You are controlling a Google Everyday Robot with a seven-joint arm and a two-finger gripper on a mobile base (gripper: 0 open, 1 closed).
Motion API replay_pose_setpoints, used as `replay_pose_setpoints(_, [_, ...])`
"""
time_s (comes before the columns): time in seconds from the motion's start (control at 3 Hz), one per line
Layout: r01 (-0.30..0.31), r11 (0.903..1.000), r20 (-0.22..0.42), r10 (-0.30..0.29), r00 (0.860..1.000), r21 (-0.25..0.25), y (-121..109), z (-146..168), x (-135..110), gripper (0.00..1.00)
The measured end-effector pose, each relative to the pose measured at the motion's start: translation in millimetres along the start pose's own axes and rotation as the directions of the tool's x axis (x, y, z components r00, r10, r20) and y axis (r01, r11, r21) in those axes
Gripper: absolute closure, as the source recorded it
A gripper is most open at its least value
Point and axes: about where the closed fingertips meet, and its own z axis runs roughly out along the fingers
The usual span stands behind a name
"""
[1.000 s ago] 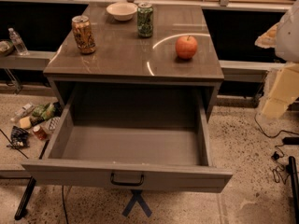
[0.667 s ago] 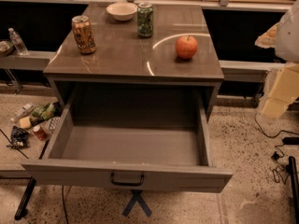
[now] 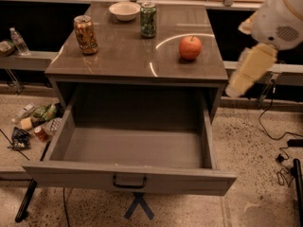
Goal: Place green can into top drawer
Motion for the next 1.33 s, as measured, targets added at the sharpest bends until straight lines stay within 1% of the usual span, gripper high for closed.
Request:
replay_pose_setpoints(0.33, [-0.105, 0.9942, 0.145, 0.101, 0.984, 0.023, -47, 38, -32, 0.00])
replay_pose_setpoints(0.67, [-0.224, 0.9735, 0.274, 0.204, 0.940, 0.046, -92, 78, -58, 0.00])
replay_pose_setpoints(1.0, [-0.259, 0.9633, 0.326, 0.223, 0.919, 0.070, -111, 90, -69, 0.00])
replay_pose_setpoints(1.33, [-0.266, 0.9623, 0.336, 0.232, 0.913, 0.057, -113, 95, -73, 0.00])
